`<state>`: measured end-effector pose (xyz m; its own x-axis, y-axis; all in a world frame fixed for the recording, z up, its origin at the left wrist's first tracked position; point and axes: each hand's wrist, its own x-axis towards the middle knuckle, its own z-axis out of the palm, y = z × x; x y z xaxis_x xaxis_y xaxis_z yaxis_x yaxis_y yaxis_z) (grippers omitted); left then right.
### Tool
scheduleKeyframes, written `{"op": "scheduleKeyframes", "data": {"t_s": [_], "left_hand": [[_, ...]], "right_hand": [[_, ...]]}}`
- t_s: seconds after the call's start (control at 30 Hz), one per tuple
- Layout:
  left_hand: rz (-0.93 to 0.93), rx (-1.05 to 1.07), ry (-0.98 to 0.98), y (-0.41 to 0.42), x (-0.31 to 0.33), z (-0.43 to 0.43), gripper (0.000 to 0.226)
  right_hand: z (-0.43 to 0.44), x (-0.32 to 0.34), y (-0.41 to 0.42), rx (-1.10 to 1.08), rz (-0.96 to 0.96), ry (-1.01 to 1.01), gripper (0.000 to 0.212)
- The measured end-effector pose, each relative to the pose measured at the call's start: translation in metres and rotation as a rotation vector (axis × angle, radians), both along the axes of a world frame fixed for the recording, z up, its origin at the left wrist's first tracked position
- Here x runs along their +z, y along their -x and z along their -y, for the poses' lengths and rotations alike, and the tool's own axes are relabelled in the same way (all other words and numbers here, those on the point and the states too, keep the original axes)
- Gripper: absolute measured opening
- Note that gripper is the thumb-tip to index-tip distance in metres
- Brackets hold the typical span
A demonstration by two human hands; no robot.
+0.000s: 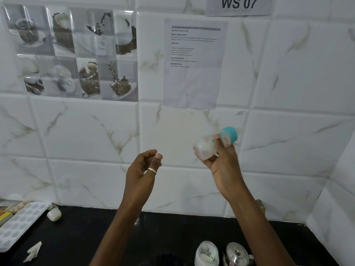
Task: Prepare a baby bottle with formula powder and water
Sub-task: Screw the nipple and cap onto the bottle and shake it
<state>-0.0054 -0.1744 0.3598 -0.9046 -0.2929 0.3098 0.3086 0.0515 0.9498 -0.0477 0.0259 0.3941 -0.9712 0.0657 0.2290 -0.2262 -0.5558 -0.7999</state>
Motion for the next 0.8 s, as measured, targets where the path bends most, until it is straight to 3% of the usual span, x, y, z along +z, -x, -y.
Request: {"op": "scheduleKeyframes", "data": {"t_s": [0.1,0.13,0.27,0.33,0.43,0.47,0.6,0.63,0.73,0.8], "left_hand": [[-0.002,0.006,-0.001,0.0,0.001,-0.001,0.046],[-0.003,0.003,-0.001,0.0,0.001,-0.002,0.045],[-0.008,0.005,-0.008,-0.001,-0.001,0.001,0.044],[-0.008,0.01,-0.011,0.001,-0.001,0.002,0.037],[-0.001,0.016,-0.016,0.005,-0.001,0.0,0.025],[-0.001,0.015,-0.014,0.006,-0.001,0.0,0.025],[-0.001,0.017,-0.011,0.006,-0.002,0.002,0.024],[0.0,0.02,-0.014,0.006,-0.002,0.002,0.024],[-0.002,0.026,-0.023,0.008,-0.001,0.002,0.024],[-0.008,0.023,-0.021,0.008,-0.001,0.001,0.024]], "right_hand": [[0.003,-0.006,-0.01,0.156,-0.006,-0.389,0.054],[0.0,-0.007,-0.011,0.169,-0.014,-0.387,0.055],[-0.008,0.001,0.0,0.028,-0.007,0.029,0.051],[-0.002,-0.003,0.0,-0.012,0.006,-0.052,0.052],[0.003,-0.012,-0.01,0.129,-0.011,-0.363,0.058],[0.0,-0.011,-0.01,0.135,-0.029,-0.339,0.06],[-0.008,0.004,0.002,0.003,-0.045,0.125,0.062],[-0.006,0.004,0.003,-0.017,-0.044,0.114,0.062],[0.001,-0.005,-0.006,0.088,-0.037,-0.173,0.071],[-0.002,-0.005,-0.007,0.122,-0.081,-0.193,0.073]]}}
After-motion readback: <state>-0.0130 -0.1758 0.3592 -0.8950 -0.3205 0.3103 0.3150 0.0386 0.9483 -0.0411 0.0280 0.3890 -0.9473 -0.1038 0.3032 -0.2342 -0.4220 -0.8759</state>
